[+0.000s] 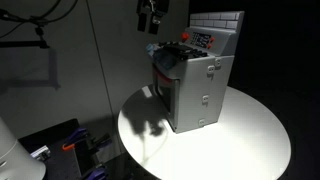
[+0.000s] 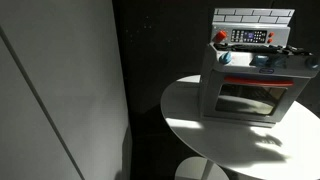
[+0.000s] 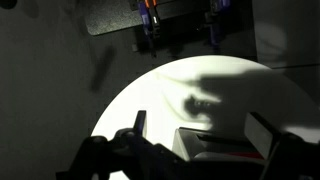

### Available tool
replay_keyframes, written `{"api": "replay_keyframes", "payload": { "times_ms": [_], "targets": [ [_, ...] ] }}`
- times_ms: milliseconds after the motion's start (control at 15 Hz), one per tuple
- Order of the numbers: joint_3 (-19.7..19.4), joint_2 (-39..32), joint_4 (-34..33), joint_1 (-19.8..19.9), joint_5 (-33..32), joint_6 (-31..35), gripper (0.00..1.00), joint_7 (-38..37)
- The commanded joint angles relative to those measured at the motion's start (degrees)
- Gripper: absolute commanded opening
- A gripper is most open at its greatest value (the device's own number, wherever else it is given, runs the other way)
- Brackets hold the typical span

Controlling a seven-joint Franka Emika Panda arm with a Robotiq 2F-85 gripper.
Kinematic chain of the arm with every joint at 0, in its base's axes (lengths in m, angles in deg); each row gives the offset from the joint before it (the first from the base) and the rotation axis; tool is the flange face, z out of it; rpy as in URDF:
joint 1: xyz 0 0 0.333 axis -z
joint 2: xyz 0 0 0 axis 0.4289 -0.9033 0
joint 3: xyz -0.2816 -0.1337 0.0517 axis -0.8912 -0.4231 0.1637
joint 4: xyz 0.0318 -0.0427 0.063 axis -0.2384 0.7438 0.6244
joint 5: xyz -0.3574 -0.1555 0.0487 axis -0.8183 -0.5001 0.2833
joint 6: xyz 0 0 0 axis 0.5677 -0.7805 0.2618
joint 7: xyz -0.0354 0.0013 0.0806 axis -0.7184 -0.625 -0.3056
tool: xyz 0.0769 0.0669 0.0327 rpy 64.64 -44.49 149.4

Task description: Push the top orange button on the right side of the stoves button display

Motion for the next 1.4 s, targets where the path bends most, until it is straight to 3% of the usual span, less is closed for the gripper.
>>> {"api": "replay_keyframes", "payload": {
  "times_ms": [0,1333],
  "targets": [
    [0.0,0.0,-0.1,0.0,0.0,-0.1,1.0,0.0],
    [1.6,-4.9,-4.6,-0.9,0.7,4.5,1.0,-2.7]
  ]
}}
